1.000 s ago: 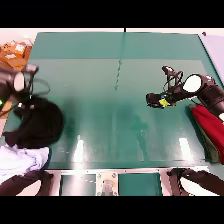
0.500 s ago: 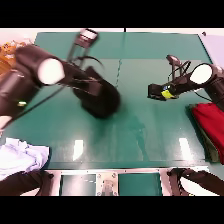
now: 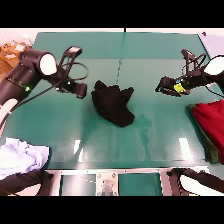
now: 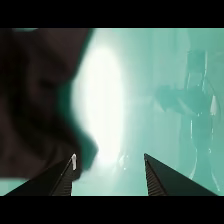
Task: Fold the shirts.
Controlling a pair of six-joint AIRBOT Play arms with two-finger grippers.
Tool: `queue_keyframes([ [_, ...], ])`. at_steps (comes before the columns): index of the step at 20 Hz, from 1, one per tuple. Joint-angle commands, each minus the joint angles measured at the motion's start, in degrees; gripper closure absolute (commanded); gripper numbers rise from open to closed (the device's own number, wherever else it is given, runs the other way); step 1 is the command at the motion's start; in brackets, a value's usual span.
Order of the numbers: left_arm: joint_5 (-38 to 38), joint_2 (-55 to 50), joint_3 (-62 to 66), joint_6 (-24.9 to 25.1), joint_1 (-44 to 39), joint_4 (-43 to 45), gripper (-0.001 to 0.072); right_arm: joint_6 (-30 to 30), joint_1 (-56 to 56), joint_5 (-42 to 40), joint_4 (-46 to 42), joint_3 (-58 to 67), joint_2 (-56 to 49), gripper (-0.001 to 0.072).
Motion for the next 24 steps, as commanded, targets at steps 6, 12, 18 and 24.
queue_keyframes([
  [6,21.46,-0.83,-16.46,9.20,4.07,-30.84,0.0041,-11.91,-1.95,-11.30,19.21,0.26,-21.20,0.0212],
  [12,25.00,-3.48,-16.61,14.21,4.07,-40.89,0.0041,-19.37,2.23,-13.11,33.11,6.16,-33.86,0.0212],
  [18,28.79,-11.96,-16.57,21.68,-0.22,-52.19,0.0136,-19.34,4.96,-13.68,33.44,12.09,-37.48,0.0377],
  [24,15.58,-9.77,-9.66,21.99,4.52,-47.34,0.0684,-21.24,3.74,-13.70,33.29,13.29,-37.00,0.0691],
])
